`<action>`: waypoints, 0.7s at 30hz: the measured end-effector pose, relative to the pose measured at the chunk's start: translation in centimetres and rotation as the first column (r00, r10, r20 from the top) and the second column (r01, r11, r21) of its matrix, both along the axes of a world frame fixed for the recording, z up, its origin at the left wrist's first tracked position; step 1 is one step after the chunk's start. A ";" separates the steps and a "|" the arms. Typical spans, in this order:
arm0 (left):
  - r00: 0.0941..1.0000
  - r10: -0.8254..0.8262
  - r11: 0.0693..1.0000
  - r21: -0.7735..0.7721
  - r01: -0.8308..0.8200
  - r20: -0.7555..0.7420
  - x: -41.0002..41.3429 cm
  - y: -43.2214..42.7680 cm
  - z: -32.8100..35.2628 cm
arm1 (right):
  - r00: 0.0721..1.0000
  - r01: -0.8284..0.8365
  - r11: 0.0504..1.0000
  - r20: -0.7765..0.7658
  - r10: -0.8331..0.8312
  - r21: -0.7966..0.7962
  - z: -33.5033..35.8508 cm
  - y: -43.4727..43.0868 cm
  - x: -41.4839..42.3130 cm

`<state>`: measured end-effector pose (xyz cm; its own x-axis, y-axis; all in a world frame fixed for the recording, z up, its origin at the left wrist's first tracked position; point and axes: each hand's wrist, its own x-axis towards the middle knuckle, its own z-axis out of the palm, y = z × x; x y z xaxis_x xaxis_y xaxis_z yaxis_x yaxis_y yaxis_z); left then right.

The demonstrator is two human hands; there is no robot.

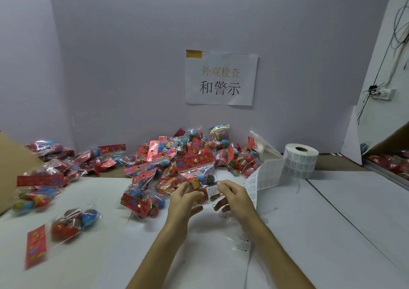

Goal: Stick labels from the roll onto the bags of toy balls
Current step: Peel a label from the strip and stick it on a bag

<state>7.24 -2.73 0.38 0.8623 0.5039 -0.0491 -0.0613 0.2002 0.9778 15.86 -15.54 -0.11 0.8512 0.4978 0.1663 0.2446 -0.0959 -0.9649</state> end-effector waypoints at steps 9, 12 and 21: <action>0.999 -0.020 0.998 0.063 0.018 0.039 -0.1 -0.2 0.0 | 0.998 -0.002 1.000 0.070 0.001 0.004 -0.2 -0.2 -0.1; 0.999 0.028 0.991 0.128 -0.030 0.025 0.2 -0.4 -0.1 | 0.997 -0.009 1.000 0.082 0.010 -0.008 -0.3 -0.2 -0.1; 0.999 0.021 0.994 0.103 -0.025 0.041 0.5 0.0 -0.6 | 0.997 -0.029 0.999 0.071 0.031 -0.022 -0.4 -0.2 0.1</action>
<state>7.77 -2.76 -0.20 0.8509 0.5239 0.0389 -0.1042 0.0958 0.9899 15.96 -15.73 -0.47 0.8221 0.5270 0.2157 0.3162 -0.1074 -0.9426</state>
